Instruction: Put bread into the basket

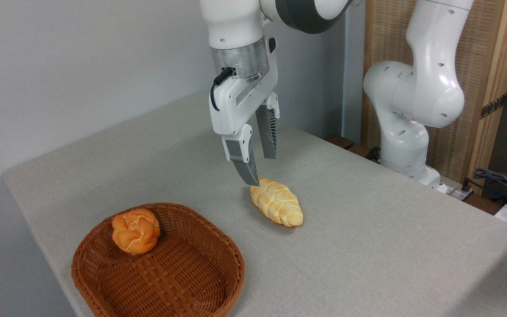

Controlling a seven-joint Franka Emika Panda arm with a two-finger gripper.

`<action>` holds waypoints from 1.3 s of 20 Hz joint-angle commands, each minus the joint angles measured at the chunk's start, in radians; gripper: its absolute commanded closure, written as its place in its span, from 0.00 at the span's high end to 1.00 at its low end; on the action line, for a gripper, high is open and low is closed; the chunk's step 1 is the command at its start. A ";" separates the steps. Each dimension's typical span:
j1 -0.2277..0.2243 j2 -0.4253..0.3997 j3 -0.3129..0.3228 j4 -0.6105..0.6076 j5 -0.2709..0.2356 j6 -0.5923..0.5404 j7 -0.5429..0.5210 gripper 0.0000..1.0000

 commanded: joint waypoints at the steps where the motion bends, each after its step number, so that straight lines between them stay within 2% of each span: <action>1: -0.029 0.014 0.076 0.032 0.016 -0.106 0.430 1.00; 18: -0.032 0.017 0.074 0.032 0.018 -0.095 0.440 1.00; 22: -0.029 0.022 0.076 0.009 0.034 -0.014 0.555 0.97; 26: 0.000 0.023 0.078 -0.005 0.039 -0.014 0.701 0.98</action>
